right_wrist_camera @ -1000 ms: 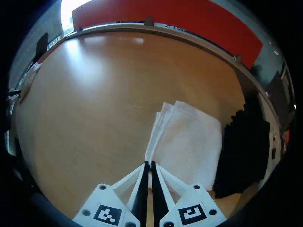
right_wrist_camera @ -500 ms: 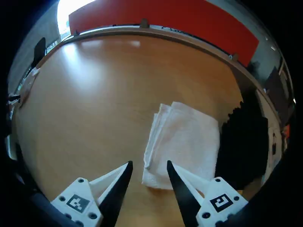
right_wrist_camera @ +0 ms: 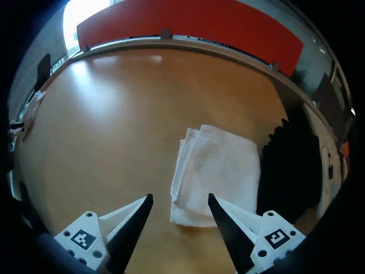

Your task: Fold towel

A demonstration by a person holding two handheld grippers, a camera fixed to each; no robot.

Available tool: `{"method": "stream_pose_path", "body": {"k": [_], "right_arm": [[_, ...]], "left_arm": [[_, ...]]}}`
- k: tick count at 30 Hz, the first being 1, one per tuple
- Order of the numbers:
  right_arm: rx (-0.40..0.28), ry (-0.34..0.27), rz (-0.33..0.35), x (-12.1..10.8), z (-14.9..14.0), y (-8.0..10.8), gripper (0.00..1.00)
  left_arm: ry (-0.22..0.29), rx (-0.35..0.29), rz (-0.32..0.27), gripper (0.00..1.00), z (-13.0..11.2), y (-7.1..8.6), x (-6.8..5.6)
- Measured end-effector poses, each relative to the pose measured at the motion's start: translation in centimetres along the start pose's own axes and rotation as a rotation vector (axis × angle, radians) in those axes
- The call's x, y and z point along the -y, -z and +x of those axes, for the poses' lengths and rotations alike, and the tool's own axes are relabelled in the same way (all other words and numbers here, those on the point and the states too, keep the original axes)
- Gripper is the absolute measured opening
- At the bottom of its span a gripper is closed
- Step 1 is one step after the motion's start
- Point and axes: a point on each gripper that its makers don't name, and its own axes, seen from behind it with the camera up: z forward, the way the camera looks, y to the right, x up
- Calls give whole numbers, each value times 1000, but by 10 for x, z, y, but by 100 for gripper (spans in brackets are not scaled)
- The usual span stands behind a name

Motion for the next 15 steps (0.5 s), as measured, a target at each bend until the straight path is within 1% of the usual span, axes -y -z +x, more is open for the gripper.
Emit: {"method": "stream_pose_path", "body": {"k": [11, 15], "right_arm": [[-86, -35, -39, -5, 14, 12, 95], [-137, -64, -64, -9, 21, 18, 95]], "left_arm": [[1, -10, 6, 69, 6, -1, 5], [5, -15, 12, 69, 9, -1, 7]]}}
